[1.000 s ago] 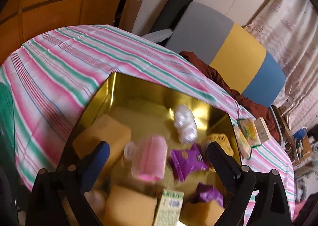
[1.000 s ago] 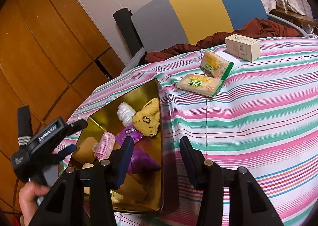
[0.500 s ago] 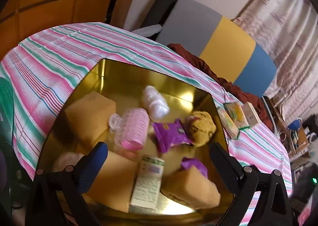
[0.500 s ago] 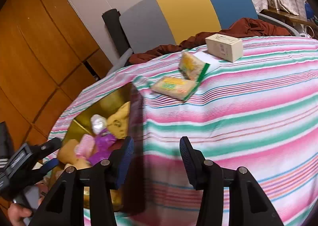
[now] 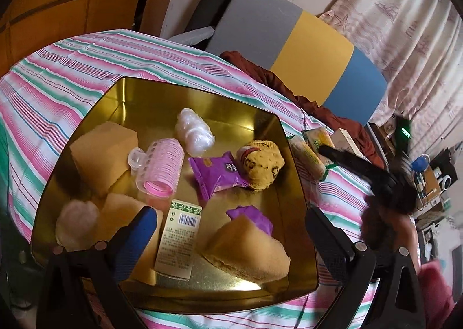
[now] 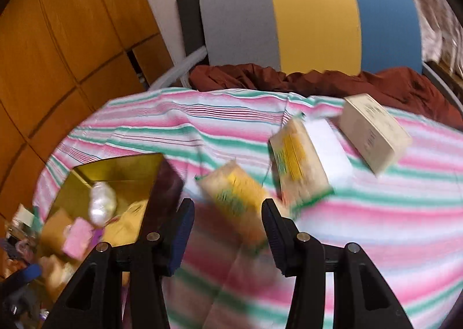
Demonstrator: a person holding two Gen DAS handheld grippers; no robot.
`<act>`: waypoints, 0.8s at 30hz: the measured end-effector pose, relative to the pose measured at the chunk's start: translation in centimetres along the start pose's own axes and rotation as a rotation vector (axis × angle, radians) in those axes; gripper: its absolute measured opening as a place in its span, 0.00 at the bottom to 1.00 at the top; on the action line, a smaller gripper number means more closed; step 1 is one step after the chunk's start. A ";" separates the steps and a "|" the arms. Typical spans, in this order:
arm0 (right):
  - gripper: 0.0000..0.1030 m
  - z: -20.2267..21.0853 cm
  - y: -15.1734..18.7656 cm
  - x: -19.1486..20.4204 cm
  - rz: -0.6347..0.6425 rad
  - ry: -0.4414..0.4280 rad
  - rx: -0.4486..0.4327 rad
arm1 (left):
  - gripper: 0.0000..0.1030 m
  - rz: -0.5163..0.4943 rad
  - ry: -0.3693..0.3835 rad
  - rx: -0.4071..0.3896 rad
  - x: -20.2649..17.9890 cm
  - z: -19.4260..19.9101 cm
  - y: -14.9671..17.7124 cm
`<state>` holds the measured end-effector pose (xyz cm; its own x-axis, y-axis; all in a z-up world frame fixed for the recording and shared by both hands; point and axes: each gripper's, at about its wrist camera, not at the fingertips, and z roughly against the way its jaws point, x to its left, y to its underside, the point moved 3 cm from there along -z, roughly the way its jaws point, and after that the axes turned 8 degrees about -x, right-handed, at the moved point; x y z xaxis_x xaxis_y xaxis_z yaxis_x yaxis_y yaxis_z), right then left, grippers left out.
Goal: Organize objects
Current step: 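Move the right tool to the WEIDAN biscuit packet and grasp it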
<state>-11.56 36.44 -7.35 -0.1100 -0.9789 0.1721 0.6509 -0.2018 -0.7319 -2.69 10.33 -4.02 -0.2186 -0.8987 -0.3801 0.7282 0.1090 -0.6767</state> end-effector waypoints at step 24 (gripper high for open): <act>0.54 -1.6 -1.6 -2.0 0.130 0.304 0.001 | 1.00 -0.007 0.033 0.046 -1.3 -0.5 1.4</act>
<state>-13.55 38.64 -7.60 -0.2446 -0.9612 -0.1275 0.6748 -0.0743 -0.7342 -1.75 11.84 -4.78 -0.2447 -0.8848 -0.3966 0.7554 0.0825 -0.6501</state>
